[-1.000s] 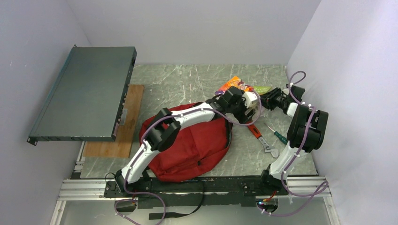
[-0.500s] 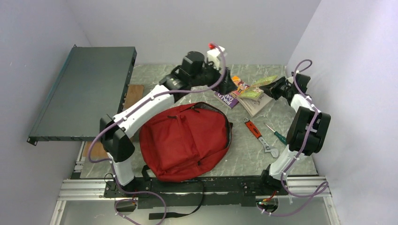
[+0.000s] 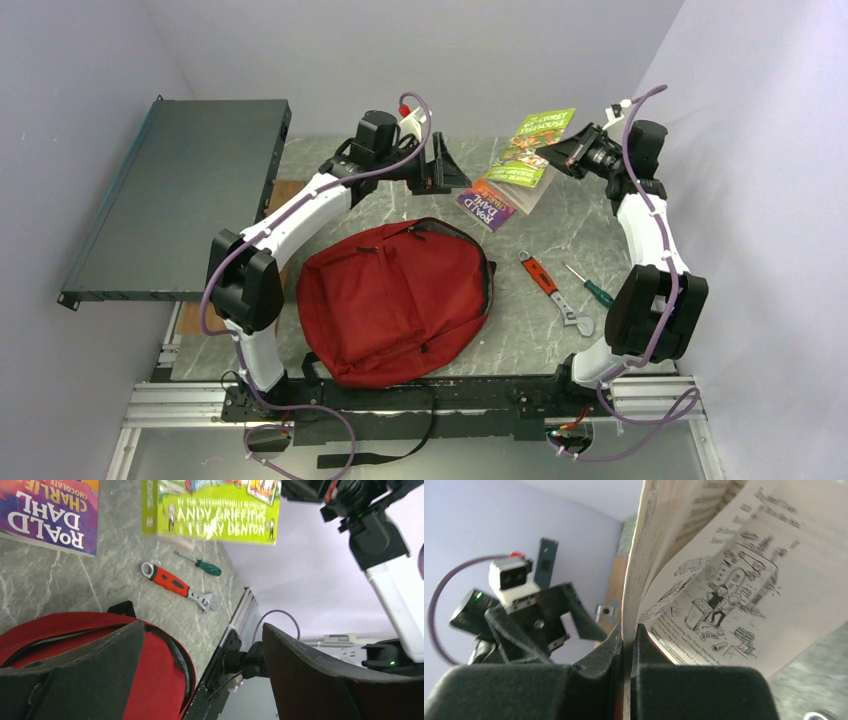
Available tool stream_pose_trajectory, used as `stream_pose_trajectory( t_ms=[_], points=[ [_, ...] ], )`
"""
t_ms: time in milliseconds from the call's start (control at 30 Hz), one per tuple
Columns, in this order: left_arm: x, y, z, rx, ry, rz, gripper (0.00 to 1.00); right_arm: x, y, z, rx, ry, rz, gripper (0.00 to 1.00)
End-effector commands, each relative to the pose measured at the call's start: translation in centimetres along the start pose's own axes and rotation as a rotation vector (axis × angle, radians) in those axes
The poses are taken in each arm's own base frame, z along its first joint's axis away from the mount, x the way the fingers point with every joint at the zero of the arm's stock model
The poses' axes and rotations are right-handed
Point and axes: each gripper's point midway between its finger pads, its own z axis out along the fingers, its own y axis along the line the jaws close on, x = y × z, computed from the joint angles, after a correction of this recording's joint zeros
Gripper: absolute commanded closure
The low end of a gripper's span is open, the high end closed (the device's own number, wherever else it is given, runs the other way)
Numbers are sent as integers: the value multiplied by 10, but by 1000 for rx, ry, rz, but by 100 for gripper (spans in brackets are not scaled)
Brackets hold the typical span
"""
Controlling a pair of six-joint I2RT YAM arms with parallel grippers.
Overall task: Pack the student bag
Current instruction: Pick up the book from the center of the board.
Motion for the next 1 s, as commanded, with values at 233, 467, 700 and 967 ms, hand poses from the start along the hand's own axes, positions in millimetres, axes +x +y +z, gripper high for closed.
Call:
stream_pose_trajectory(
  t_ms=[233, 467, 700, 967],
  points=[
    [-36, 18, -23, 76, -137, -32, 1, 62, 114, 2, -379, 167, -103, 100],
    [-24, -13, -27, 381, -76, 6, 7, 102, 135, 2, -474, 266, -93, 100],
    [-5, -21, -34, 484, -35, -68, 15, 122, 150, -2, -552, 306, -90, 100],
    [4, -32, -49, 498, -21, -74, 57, 146, 127, 0, -499, 351, -89, 100]
  ],
)
